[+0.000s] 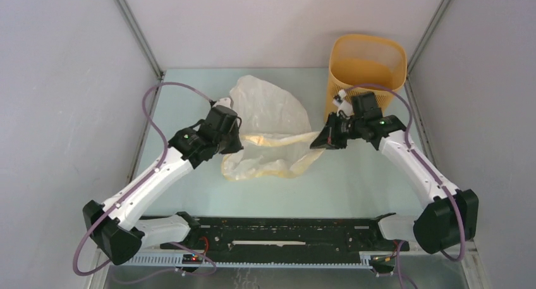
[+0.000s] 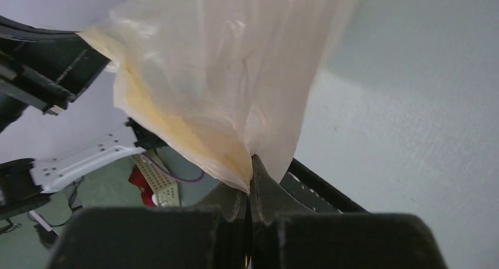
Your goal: Put the trash bags into the trash bin
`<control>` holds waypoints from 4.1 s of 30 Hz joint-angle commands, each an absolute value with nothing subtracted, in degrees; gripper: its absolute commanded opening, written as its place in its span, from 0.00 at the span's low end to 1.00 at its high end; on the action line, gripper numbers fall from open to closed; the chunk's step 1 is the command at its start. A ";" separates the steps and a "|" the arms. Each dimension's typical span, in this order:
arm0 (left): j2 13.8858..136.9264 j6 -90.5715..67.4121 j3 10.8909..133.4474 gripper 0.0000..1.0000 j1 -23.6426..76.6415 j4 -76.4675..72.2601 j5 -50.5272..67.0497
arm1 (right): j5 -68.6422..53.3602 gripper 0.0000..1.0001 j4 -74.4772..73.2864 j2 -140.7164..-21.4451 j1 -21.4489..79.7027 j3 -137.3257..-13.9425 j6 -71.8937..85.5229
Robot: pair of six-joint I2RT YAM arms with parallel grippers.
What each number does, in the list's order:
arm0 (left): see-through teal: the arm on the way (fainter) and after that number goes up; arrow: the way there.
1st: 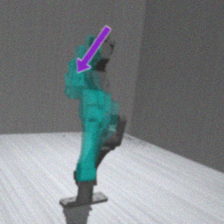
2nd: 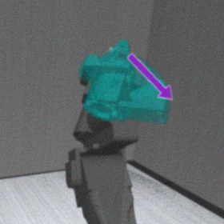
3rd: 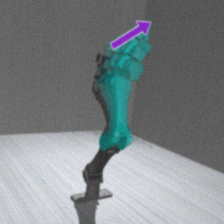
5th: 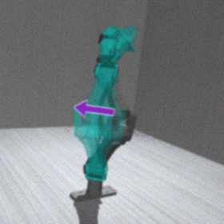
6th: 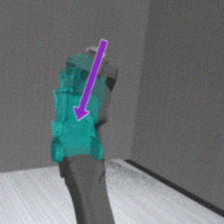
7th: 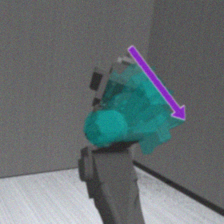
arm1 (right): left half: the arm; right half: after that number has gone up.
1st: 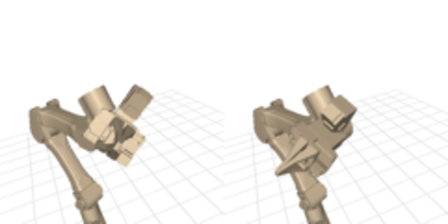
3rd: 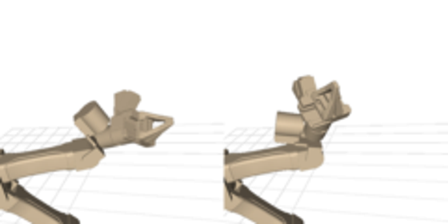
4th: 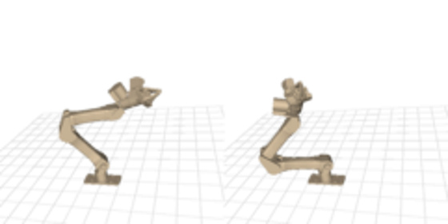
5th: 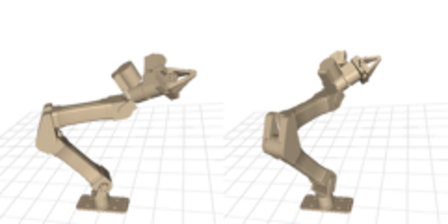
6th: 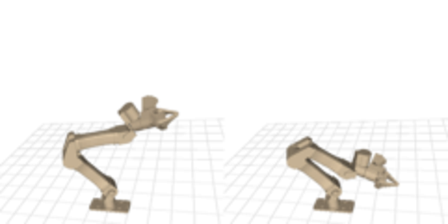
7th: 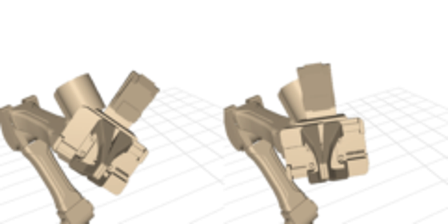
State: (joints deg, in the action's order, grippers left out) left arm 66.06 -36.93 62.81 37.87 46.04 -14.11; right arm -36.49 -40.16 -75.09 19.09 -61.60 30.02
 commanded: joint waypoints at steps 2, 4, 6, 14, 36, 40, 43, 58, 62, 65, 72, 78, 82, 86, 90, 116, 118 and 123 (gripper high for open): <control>66.70 -34.66 76.31 0.06 36.56 43.71 -12.09 | -43.97 0.00 -35.30 -71.52 15.28 -68.07 32.69; 67.12 -33.29 77.91 0.17 36.56 40.88 -9.75 | -45.85 0.00 -33.30 -70.89 13.82 -68.11 35.66; 66.96 -32.76 78.27 0.35 36.28 38.55 -7.72 | -48.68 0.00 -28.58 -70.22 12.23 -68.13 40.46; 56.29 -32.21 70.32 0.99 34.62 30.45 6.61 | -51.25 0.00 -13.38 -69.31 7.03 -68.13 66.99; 34.33 -39.00 29.09 0.94 38.69 10.20 6.71 | -51.86 0.00 -5.84 -74.85 5.51 -74.20 85.42; 32.31 -42.85 19.14 0.95 39.25 -4.84 1.14 | -52.07 0.00 -4.88 -74.89 5.49 -74.96 85.94; 35.16 -43.84 14.15 0.93 39.49 -17.64 3.74 | -51.92 0.00 -6.56 -74.48 5.32 -75.00 84.67; 44.31 -43.79 14.99 0.50 41.43 -27.52 11.35 | -50.28 0.00 -8.74 -74.14 4.48 -74.97 81.99; 45.17 -44.30 14.77 0.60 41.41 -27.37 11.49 | -50.26 0.00 -6.24 -74.66 4.65 -74.97 83.77; 46.80 -44.34 15.47 0.61 41.42 -28.35 11.14 | -50.19 0.00 -5.57 -74.84 4.66 -74.97 84.66; 50.86 -45.26 20.53 0.31 40.96 -21.11 11.45 | -50.46 0.00 -5.47 -75.06 4.92 -74.98 84.34; 44.90 -44.97 30.42 0.00 39.79 5.53 -0.50 | -52.75 0.00 -20.82 -73.51 4.76 -74.99 64.73; 40.26 -46.46 36.48 0.00 37.85 21.30 -8.33 | -44.34 0.00 -43.89 -72.04 8.19 -74.23 41.83; 39.97 -50.80 42.31 0.00 32.33 35.18 -10.91 | -35.34 0.00 -49.75 -71.78 12.82 -68.24 33.59; 45.55 -46.67 54.95 0.00 22.50 39.67 -7.46 | -36.81 0.00 -42.52 -75.82 14.50 -70.96 36.49; 37.69 -49.20 29.43 0.00 20.21 40.15 -1.75 | -28.74 0.00 -35.05 -77.19 33.18 -61.41 28.35; 34.42 -49.77 28.59 0.00 20.21 36.80 0.65 | -24.78 0.00 -35.67 -76.17 35.84 -61.06 27.25; 44.08 -46.93 47.04 0.00 19.61 33.07 2.94 | -21.82 0.00 -38.94 -77.04 35.81 -74.34 24.46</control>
State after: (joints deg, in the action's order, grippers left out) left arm 36.82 -47.59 29.47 20.21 42.87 -0.43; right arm -27.62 -39.13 -80.36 36.97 -59.86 30.46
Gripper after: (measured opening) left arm 0.009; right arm 0.006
